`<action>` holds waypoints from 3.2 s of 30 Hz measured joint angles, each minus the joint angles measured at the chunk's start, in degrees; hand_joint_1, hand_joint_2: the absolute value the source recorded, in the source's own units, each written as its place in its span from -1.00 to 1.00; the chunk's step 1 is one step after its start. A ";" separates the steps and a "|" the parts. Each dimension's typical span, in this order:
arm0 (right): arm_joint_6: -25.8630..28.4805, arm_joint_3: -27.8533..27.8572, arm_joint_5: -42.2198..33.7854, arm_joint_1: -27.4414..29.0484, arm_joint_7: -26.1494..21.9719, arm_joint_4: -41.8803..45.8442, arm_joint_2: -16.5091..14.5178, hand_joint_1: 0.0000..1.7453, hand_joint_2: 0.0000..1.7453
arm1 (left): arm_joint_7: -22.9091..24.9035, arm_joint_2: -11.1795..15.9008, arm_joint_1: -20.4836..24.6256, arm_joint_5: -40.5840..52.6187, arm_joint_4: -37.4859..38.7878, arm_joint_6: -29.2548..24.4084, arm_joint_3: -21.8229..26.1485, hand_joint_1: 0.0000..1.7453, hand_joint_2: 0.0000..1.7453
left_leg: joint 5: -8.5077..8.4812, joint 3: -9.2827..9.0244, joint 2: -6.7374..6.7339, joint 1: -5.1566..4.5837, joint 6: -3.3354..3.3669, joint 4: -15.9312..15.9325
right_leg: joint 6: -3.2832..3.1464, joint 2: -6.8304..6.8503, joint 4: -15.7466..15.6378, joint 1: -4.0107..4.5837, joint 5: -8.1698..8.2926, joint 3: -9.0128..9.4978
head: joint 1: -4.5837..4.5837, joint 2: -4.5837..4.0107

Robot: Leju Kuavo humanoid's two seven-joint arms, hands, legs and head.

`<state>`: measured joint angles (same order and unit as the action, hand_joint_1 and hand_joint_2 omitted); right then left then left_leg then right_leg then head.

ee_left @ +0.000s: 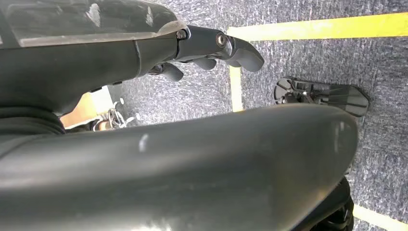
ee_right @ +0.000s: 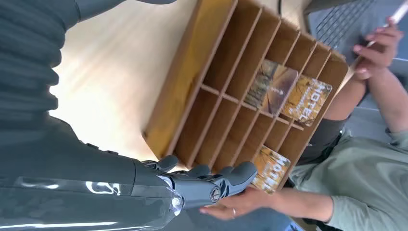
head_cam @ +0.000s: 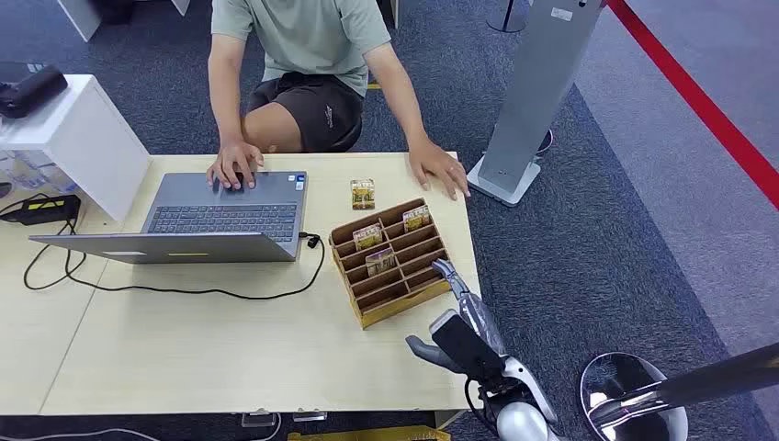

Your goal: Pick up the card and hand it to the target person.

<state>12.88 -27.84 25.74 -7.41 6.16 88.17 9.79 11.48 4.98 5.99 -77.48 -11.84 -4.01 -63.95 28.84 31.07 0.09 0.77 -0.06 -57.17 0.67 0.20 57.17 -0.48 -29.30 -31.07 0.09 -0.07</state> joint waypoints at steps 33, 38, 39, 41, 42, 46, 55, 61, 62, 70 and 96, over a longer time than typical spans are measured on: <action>-16.98 -18.71 26.22 -38.59 26.58 -23.14 -5.12 0.00 1.00 | 1.28 0.09 0.39 2.39 0.00 -0.47 -0.10 -1.00 -1.00 | -0.20 0.23 0.03 -0.01 -0.05 -0.01 | -0.05 0.09 0.09 0.00 0.13 -0.25 | -0.03 0.00; -15.95 -19.55 25.93 -38.39 26.18 -26.46 -5.50 -0.05 1.00 | 1.37 0.09 0.37 2.53 -0.01 -0.47 -0.15 -1.00 -1.00 | -0.20 0.23 0.03 -0.01 -0.05 -0.01 | -0.05 0.08 0.09 0.00 0.13 -0.28 | -0.07 0.00; -15.76 -19.65 25.87 -38.34 26.10 -26.93 -5.52 -0.08 1.00 | 1.41 0.09 0.37 2.54 -0.01 -0.47 -0.15 -1.00 -1.00 | -0.20 0.23 0.03 -0.01 -0.05 -0.01 | -0.05 0.08 0.09 0.00 0.13 -0.28 | -0.06 0.00; -15.42 -19.77 25.67 -38.20 25.82 -27.80 -5.54 -0.14 1.00 | 1.50 0.09 0.36 2.55 -0.01 -0.47 -0.16 -1.00 -1.00 | -0.20 0.23 0.03 -0.01 -0.05 -0.01 | -0.05 0.08 0.09 0.00 0.13 -0.28 | -0.06 0.00; -15.24 -19.79 25.56 -38.12 25.66 -28.21 -5.55 -0.16 1.00 | 1.56 0.09 0.35 2.56 -0.01 -0.47 -0.16 -1.00 -1.00 | -0.20 0.23 0.03 -0.01 -0.05 -0.01 | -0.05 0.08 0.09 0.00 0.13 -0.28 | -0.06 0.00; -14.56 -19.81 25.32 -37.85 25.12 -29.50 -5.58 -0.20 1.00 | 1.61 0.09 0.35 2.59 -0.01 -0.47 -0.17 -1.00 -1.00 | -0.20 0.23 0.03 -0.01 -0.05 -0.01 | -0.05 0.08 0.09 0.00 0.13 -0.28 | -0.04 0.00; -13.05 -19.77 25.30 -37.77 24.51 -31.32 -5.68 -0.20 1.00 | 1.65 0.09 0.33 2.71 -0.01 -0.59 -0.17 -1.00 -1.00 | -0.20 0.22 0.02 -0.01 -0.05 -0.01 | -0.05 0.07 0.09 0.00 0.13 -0.28 | -0.07 0.00; -12.62 -19.62 25.34 -37.85 24.53 -31.46 -5.66 -0.19 1.00 | 1.65 0.09 0.32 2.71 -0.01 -0.61 -0.19 -1.00 -1.00 | -0.20 0.22 0.02 -0.01 -0.05 -0.01 | -0.05 0.07 0.09 0.00 0.13 -0.28 | -0.06 0.00; -12.64 -19.61 25.34 -37.87 24.53 -31.45 -5.66 -0.19 1.00 | 1.65 0.09 0.32 2.71 -0.01 -0.60 -0.20 -1.00 -1.00 | -0.20 0.22 0.02 -0.01 -0.05 -0.01 | -0.05 0.07 0.09 0.00 0.13 -0.28 | -0.05 0.00; -12.99 -19.60 25.23 -37.87 24.59 -31.62 -5.75 -0.28 1.00 | 1.67 0.09 0.32 2.69 -0.01 -0.44 -0.20 -1.00 -1.00 | -0.20 0.22 0.02 -0.01 -0.05 -0.01 | -0.05 0.07 0.09 0.00 0.13 -0.28 | -0.05 0.00; -12.66 -19.36 23.90 -37.62 24.41 -33.27 -5.79 0.04 1.00 | 1.67 0.09 0.32 2.51 -0.01 -0.27 -0.20 -1.00 -1.00 | -0.20 0.20 0.02 -0.01 -0.05 -0.01 | -0.05 0.05 0.09 0.00 0.13 -0.28 | -0.05 0.00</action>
<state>0.22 -47.20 49.65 -45.04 30.57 54.90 4.00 13.16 5.07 6.31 -74.97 -11.84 -4.28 -64.15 28.64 31.28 0.10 0.76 -0.11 -57.19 0.62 0.26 57.26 -0.49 -29.17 -31.35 0.04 -0.07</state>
